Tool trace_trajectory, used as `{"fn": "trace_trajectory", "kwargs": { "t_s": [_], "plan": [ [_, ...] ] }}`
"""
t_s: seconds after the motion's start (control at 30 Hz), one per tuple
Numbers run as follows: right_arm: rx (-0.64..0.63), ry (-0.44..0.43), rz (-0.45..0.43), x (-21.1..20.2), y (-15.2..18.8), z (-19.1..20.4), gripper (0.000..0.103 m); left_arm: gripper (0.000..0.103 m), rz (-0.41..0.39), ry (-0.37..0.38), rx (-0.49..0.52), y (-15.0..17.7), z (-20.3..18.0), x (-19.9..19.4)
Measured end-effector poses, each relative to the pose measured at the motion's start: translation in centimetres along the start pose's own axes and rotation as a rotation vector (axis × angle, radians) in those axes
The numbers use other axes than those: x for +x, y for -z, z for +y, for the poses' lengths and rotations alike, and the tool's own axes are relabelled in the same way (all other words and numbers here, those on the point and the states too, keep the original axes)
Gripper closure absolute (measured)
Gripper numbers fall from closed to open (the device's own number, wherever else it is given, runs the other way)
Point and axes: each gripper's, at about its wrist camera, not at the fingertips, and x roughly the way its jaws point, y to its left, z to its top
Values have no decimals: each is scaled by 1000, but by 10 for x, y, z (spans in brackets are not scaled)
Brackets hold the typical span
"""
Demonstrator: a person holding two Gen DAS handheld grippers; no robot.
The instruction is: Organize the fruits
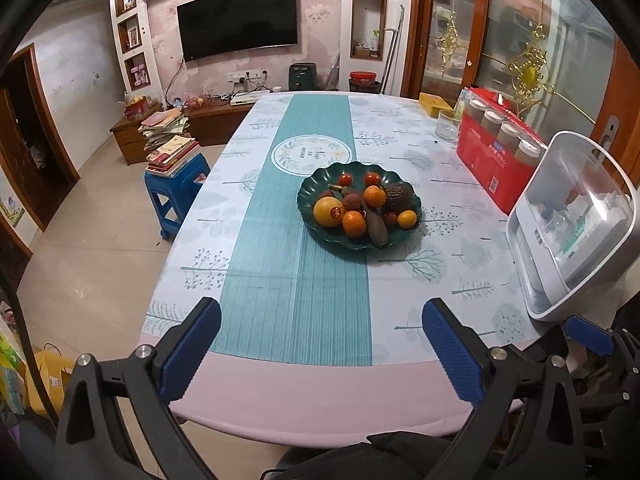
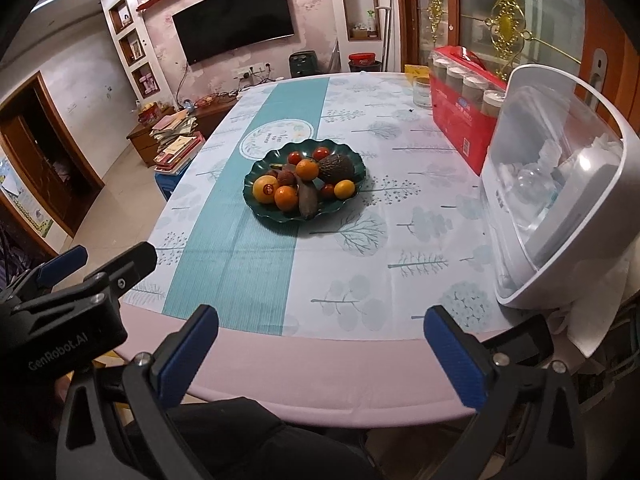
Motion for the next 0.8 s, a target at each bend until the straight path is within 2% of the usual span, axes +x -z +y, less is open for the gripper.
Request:
{"fn": "trace_trajectory", "kwargs": {
  "t_s": [0.8],
  "plan": [
    [-2, -2, 28, 13, -6, 3, 0, 3, 32, 1, 3, -5, 0, 13]
  ]
}}
